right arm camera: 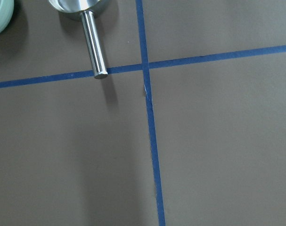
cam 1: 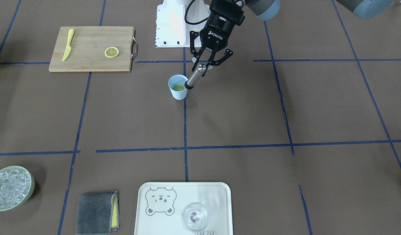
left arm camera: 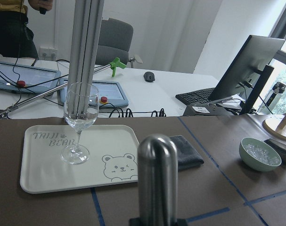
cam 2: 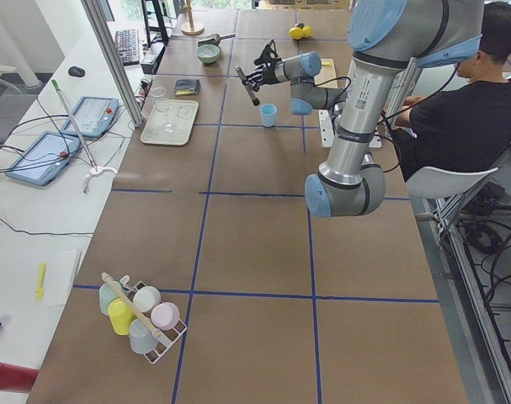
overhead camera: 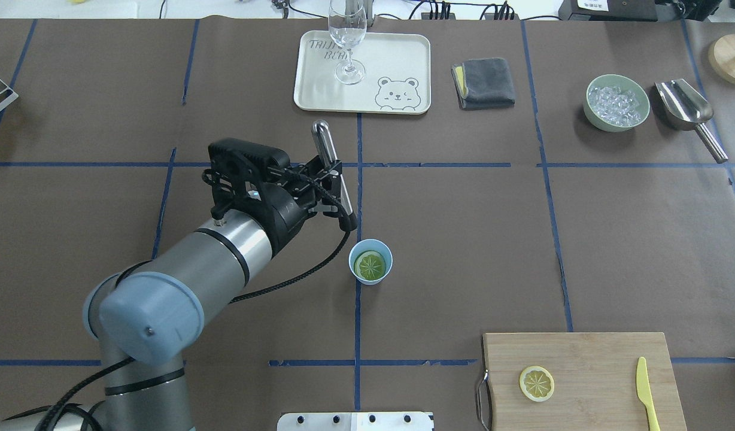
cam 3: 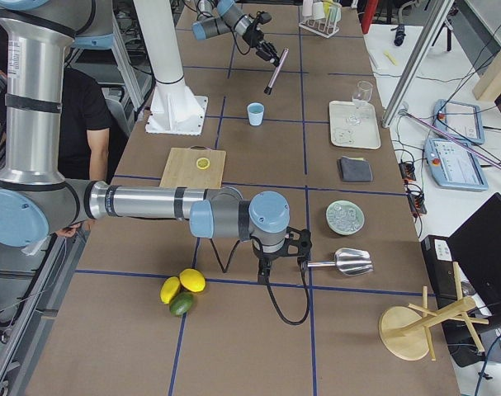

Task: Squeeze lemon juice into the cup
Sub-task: 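Press the muddler down into the cup onto the lemon slice with the left gripper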

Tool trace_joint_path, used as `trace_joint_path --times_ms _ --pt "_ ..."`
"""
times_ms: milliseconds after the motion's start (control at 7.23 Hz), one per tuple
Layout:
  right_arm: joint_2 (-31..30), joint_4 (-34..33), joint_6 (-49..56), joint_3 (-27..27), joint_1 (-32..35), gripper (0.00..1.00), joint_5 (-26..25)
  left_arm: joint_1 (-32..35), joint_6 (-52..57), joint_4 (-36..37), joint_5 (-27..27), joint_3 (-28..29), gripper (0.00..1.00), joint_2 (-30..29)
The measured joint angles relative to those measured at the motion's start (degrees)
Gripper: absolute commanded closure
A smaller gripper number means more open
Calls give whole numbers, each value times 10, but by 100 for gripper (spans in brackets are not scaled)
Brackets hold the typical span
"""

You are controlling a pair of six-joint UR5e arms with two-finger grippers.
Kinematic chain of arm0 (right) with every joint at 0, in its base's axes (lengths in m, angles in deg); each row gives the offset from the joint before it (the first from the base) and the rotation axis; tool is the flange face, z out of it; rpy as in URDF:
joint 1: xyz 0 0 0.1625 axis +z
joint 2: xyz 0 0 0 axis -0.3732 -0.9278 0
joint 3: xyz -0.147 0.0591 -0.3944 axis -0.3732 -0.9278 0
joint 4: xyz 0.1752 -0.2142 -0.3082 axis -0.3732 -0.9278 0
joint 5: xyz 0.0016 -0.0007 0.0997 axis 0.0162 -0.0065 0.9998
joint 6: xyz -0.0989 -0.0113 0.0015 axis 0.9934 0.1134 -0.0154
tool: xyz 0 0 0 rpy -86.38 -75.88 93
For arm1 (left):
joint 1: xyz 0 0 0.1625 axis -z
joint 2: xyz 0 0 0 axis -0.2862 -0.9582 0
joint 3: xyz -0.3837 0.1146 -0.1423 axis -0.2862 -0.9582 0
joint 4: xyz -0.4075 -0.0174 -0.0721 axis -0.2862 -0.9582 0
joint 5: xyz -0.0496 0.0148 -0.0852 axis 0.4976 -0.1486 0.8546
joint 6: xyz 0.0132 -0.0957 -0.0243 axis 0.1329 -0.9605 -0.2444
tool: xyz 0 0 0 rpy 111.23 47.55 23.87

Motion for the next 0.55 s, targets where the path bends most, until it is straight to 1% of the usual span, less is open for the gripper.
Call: trace_joint_path --times_ms 138,553 --pt "-6 0 2 0 2 0 0 -14 -4 -1 -11 18 100 -12" --pt "-13 1 4 1 8 0 0 -41 -8 0 -16 25 100 -25"
